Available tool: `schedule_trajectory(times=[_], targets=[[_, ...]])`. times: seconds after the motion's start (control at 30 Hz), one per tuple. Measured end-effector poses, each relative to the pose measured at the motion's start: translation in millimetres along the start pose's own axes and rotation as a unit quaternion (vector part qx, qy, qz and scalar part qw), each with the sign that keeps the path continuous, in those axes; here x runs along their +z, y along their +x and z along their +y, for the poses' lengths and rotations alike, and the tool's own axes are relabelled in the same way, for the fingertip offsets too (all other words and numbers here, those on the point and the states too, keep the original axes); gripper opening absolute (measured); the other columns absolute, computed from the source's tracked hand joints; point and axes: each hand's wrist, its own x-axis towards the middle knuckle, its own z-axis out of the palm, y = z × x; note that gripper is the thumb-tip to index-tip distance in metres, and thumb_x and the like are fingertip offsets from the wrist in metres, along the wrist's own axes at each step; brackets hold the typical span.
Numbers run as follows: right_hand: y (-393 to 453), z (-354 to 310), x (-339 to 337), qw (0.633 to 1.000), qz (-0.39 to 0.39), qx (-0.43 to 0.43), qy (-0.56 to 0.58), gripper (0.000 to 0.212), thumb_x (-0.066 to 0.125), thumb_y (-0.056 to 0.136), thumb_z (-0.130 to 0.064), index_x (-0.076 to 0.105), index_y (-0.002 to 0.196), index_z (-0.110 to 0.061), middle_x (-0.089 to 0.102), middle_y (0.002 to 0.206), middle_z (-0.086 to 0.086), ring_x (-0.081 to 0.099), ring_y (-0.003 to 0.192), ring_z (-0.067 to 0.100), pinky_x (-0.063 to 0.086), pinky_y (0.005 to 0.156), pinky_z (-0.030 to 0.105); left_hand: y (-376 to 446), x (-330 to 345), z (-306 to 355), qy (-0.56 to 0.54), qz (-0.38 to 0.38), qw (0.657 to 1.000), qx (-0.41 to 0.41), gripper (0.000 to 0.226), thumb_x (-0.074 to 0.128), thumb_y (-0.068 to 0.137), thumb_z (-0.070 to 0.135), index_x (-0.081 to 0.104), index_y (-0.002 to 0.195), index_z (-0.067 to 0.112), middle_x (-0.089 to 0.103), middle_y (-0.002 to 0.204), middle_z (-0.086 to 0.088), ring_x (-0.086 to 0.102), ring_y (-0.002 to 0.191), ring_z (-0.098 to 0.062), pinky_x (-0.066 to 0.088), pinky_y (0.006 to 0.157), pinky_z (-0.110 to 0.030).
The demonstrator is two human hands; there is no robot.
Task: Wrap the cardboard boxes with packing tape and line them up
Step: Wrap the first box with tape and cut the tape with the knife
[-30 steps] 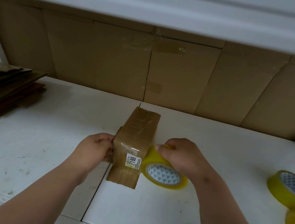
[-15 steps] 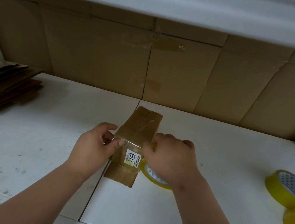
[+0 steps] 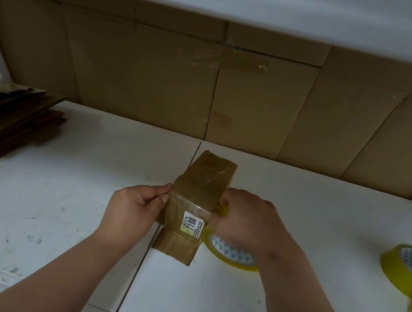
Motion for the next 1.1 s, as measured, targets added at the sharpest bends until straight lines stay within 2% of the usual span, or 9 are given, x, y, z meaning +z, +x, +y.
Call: schedule_trajectory(times=[0.13, 0.23, 0.33, 0.5, 0.57, 0.67, 0.8, 0.93, 1.1], targets=[[-1.3, -7.8, 7.9, 0.999, 0.042, 0.012, -0.023, 0.018, 0.054, 0.086, -0.043, 0.048, 0.088, -0.026, 0.051, 0.08, -0.009, 0.056, 0.078, 0.015, 0.037, 0.079, 0.033, -2.1, 6.6, 0.8, 0.053, 0.04, 0.997, 0.026, 0.026, 0.063, 0.094, 0.007, 0.075, 0.111, 0.022, 0.066, 0.088, 0.031, 0.064, 0.082, 0.014, 0.041, 0.072, 0.003], [-2.2, -12.2, 15.5, 0.996, 0.082, 0.019, -0.038, 0.025, 0.054, 0.082, -0.047, 0.046, 0.088, -0.025, 0.05, 0.079, -0.008, 0.056, 0.076, 0.017, 0.039, 0.079, 0.034, -3.9, 9.7, 1.4, 0.134, 0.063, 0.987, 0.062, 0.028, 0.061, 0.093, 0.007, 0.074, 0.116, 0.019, 0.076, 0.096, 0.006, 0.068, 0.082, -0.008, 0.045, 0.073, -0.009], [-1.5, -14.0, 17.3, 0.995, 0.087, 0.024, -0.049, 0.026, 0.053, 0.084, -0.048, 0.043, 0.091, -0.024, 0.05, 0.082, -0.006, 0.056, 0.077, 0.019, 0.039, 0.079, 0.035, -5.7, 9.8, 4.2, 0.224, 0.043, 0.968, 0.108, 0.035, 0.057, 0.091, 0.01, 0.07, 0.124, 0.016, 0.072, 0.077, -0.001, 0.058, 0.059, -0.014, 0.043, 0.058, -0.018], [0.7, -15.2, 17.3, 0.995, 0.076, 0.015, -0.056, 0.038, 0.052, 0.087, -0.061, 0.047, 0.095, -0.024, 0.052, 0.087, -0.005, 0.055, 0.079, 0.018, 0.038, 0.081, 0.035, -6.4, 8.5, 15.8, 0.225, -0.013, 0.97, 0.094, 0.046, 0.064, 0.089, 0.049, 0.066, 0.121, 0.017, 0.07, 0.091, 0.0, 0.068, 0.082, -0.017, 0.057, 0.07, -0.033], [0.9, -11.6, 10.7, 0.999, 0.032, 0.011, 0.0, 0.043, 0.054, 0.085, -0.065, 0.052, 0.098, -0.024, 0.057, 0.094, -0.005, 0.058, 0.086, 0.016, 0.041, 0.087, 0.036, -3.1, 10.6, 17.4, 0.239, -0.036, 0.967, 0.075, 0.064, 0.064, 0.083, 0.059, 0.056, 0.133, 0.02, 0.066, 0.106, 0.001, 0.066, 0.098, -0.017, 0.055, 0.078, -0.028], [-2.2, -4.2, -4.0, 0.987, -0.059, 0.009, 0.151, 0.033, 0.065, 0.086, -0.042, 0.063, 0.113, -0.024, 0.063, 0.104, -0.004, 0.062, 0.097, 0.015, 0.052, 0.088, 0.034, 4.1, 12.8, 18.1, 0.245, -0.092, 0.965, 0.008, 0.102, 0.06, 0.078, 0.07, 0.022, 0.157, 0.019, 0.05, 0.141, -0.001, 0.051, 0.128, -0.02, 0.046, 0.097, -0.03], [-10.5, -4.1, -4.5, 0.953, -0.091, -0.007, 0.288, 0.032, 0.074, 0.083, -0.025, 0.068, 0.114, -0.025, 0.069, 0.107, -0.003, 0.067, 0.096, 0.012, 0.057, 0.088, 0.036, 21.2, 12.8, 19.1, 0.178, -0.133, 0.974, -0.042, 0.119, 0.069, 0.073, 0.066, 0.004, 0.159, 0.018, 0.033, 0.155, -0.004, 0.038, 0.139, -0.021, 0.037, 0.101, -0.028], [-16.1, -0.9, 12.9, 0.906, -0.071, 0.022, 0.416, 0.038, 0.08, 0.08, -0.025, 0.061, 0.11, -0.036, 0.068, 0.109, -0.013, 0.066, 0.102, 0.005, 0.056, 0.093, 0.034, 38.8, 7.0, 16.1, 0.182, -0.145, 0.972, -0.034, 0.12, 0.076, 0.072, 0.061, 0.001, 0.159, 0.026, 0.036, 0.154, -0.004, 0.041, 0.138, -0.021, 0.04, 0.103, -0.031], [-25.3, 11.3, 35.3, 0.853, -0.061, 0.087, 0.511, 0.05, 0.072, 0.061, -0.045, 0.062, 0.106, -0.026, 0.071, 0.104, 0.001, 0.069, 0.096, 0.014, 0.055, 0.085, 0.038, 48.7, 3.4, 13.2, 0.223, -0.158, 0.961, 0.042, 0.086, 0.07, 0.076, 0.064, 0.032, 0.149, 0.041, 0.051, 0.142, 0.003, 0.051, 0.125, -0.015, 0.041, 0.088, -0.025]])
